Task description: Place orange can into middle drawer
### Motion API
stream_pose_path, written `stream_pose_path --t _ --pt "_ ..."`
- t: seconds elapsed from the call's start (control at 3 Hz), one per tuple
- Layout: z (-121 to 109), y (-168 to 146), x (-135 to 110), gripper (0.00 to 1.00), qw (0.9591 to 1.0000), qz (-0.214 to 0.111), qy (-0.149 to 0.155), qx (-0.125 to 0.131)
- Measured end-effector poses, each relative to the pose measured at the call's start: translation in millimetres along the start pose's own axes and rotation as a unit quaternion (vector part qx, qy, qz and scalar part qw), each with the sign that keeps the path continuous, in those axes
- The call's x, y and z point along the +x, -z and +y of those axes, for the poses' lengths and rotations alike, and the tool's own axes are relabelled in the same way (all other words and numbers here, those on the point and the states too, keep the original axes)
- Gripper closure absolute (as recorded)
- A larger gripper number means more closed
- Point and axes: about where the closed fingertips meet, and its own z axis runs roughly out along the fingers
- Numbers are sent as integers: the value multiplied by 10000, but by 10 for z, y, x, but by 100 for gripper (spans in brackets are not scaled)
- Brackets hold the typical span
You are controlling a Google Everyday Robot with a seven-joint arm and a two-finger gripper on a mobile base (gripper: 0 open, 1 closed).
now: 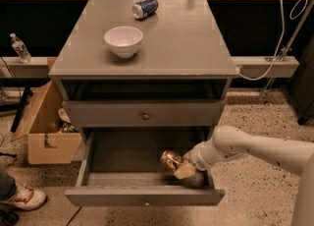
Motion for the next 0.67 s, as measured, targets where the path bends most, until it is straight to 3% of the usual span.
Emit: stream_pose_path --t 0.67 --pt "-225 -297 61 53 9996 -15 -263 91"
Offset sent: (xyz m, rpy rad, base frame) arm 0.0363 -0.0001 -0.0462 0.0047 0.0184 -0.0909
